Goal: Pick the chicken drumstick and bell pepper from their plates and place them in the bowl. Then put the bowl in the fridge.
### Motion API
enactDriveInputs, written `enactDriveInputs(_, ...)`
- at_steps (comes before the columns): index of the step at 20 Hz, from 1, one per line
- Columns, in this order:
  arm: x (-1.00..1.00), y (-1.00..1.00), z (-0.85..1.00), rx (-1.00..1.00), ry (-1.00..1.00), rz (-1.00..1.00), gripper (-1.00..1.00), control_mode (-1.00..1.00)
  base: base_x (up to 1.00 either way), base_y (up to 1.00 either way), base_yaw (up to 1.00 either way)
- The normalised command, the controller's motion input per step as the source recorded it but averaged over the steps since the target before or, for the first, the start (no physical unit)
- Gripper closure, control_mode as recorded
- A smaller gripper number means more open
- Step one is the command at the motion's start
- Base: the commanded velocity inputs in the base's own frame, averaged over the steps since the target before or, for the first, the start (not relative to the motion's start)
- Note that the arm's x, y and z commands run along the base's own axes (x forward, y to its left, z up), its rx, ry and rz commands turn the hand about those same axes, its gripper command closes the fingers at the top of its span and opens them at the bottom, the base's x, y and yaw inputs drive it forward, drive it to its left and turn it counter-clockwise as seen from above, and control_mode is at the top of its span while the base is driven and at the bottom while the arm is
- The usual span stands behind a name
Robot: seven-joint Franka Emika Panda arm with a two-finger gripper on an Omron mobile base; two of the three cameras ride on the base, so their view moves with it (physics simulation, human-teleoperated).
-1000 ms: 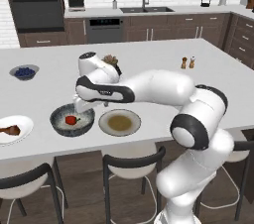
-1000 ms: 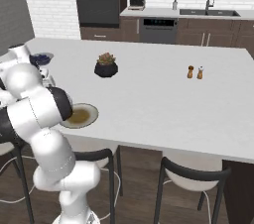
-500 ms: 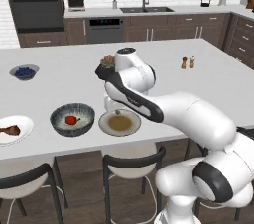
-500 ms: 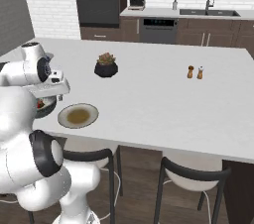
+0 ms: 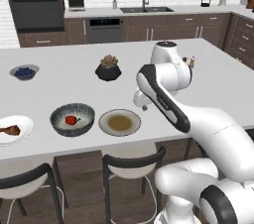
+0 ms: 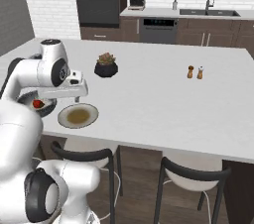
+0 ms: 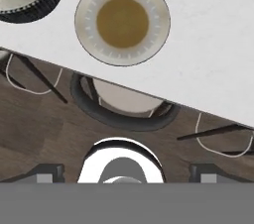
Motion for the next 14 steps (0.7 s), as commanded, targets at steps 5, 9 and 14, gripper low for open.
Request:
enactDriveInputs(5, -0.04, -0.77, -0.32, 0.04, -0.04, -0.12, -1.0, -1.0, 0.0, 0.0, 0.0)
enactDriveInputs(9, -0.08, -0.12, -0.13, 0.07, -0.01, -0.05, -1.0, 1.0, -0.27, 0.29, -0.04)
enactDriveInputs(14, 0.0, 0.0, 0.0, 0.0, 0.0, 0.0, -1.0, 1.0, -0.46, 1.0, -0.12)
